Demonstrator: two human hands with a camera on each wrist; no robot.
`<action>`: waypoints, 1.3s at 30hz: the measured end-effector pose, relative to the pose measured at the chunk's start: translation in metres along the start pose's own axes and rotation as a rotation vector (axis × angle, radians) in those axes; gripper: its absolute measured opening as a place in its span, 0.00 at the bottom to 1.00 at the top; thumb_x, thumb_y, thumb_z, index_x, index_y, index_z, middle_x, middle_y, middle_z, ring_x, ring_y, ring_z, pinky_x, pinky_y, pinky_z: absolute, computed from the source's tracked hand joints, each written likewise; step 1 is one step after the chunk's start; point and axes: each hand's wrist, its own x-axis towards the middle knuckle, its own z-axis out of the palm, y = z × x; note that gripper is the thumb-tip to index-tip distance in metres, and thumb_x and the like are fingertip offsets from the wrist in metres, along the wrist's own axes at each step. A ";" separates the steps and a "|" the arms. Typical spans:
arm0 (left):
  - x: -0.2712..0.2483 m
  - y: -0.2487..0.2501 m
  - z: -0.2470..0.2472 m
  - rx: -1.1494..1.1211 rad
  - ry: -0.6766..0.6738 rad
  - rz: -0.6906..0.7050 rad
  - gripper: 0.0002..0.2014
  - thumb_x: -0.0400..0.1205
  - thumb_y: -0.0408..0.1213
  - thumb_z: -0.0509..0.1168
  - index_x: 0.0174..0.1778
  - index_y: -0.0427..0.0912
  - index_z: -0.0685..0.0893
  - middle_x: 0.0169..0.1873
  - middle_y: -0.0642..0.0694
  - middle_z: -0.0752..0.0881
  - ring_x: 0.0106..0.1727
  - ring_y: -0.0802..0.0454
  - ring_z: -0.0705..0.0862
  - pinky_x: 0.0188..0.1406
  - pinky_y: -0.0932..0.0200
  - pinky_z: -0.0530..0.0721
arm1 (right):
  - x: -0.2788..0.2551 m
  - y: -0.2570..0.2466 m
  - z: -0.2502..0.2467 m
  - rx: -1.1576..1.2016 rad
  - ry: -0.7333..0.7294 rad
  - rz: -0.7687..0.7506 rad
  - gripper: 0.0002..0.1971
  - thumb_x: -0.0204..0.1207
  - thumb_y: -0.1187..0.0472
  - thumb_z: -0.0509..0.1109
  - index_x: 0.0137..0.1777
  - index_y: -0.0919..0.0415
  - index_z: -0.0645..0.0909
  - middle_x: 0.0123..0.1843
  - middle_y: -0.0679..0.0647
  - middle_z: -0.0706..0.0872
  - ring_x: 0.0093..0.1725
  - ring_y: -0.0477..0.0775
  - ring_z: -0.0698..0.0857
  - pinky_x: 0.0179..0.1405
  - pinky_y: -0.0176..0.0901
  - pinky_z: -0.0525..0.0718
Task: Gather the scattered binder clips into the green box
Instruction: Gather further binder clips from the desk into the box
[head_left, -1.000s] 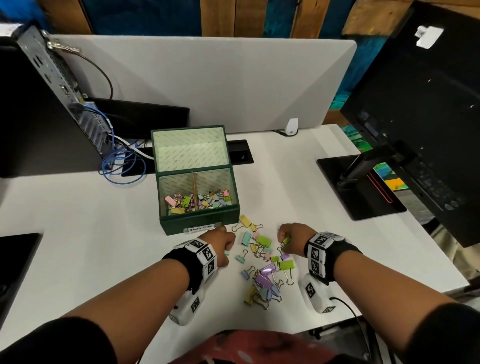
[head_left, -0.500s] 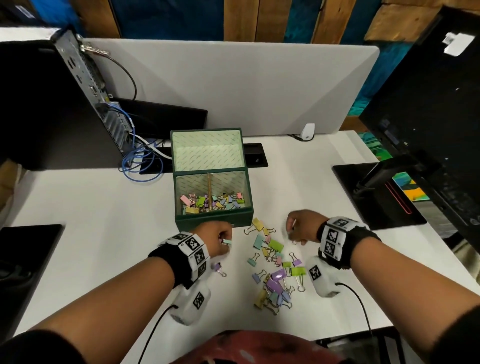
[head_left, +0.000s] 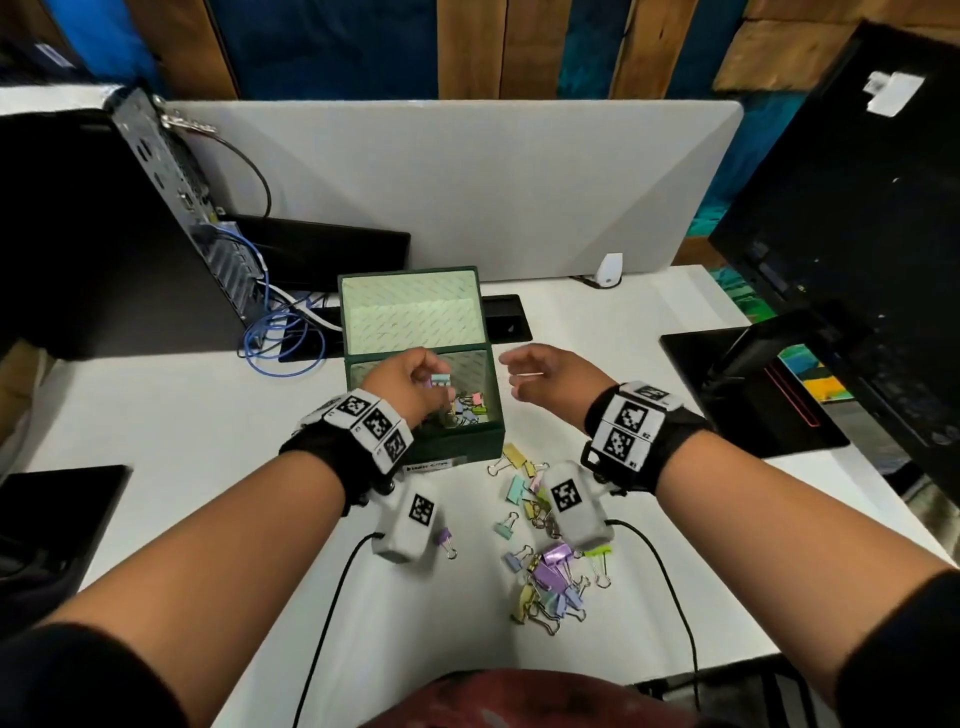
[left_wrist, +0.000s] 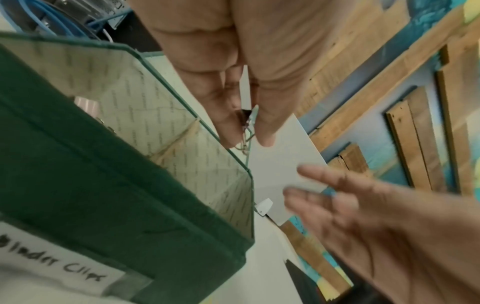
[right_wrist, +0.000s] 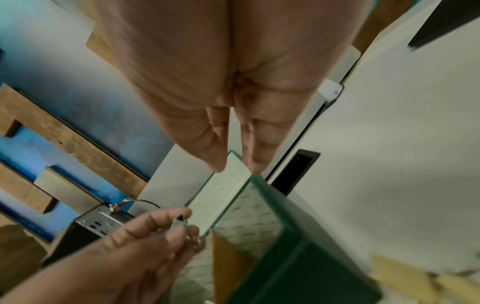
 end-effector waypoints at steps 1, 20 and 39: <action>0.003 0.001 0.001 -0.030 -0.009 -0.004 0.11 0.74 0.38 0.72 0.51 0.52 0.82 0.41 0.58 0.81 0.43 0.59 0.79 0.37 0.71 0.73 | -0.004 0.008 -0.002 -0.022 0.010 0.010 0.15 0.75 0.67 0.68 0.58 0.49 0.79 0.57 0.50 0.81 0.59 0.51 0.81 0.64 0.45 0.77; -0.049 -0.065 0.033 0.727 -0.708 0.154 0.20 0.73 0.42 0.70 0.62 0.57 0.78 0.57 0.52 0.76 0.52 0.54 0.80 0.55 0.60 0.80 | -0.054 0.090 0.012 -0.623 -0.335 0.101 0.29 0.74 0.70 0.63 0.72 0.43 0.73 0.66 0.54 0.74 0.61 0.57 0.81 0.61 0.47 0.83; -0.012 -0.004 0.000 0.429 -0.150 0.208 0.08 0.74 0.42 0.69 0.43 0.55 0.76 0.35 0.53 0.79 0.37 0.52 0.81 0.38 0.56 0.80 | -0.052 0.100 0.017 -0.686 -0.336 0.110 0.15 0.67 0.67 0.68 0.38 0.47 0.66 0.48 0.45 0.73 0.46 0.51 0.76 0.37 0.38 0.74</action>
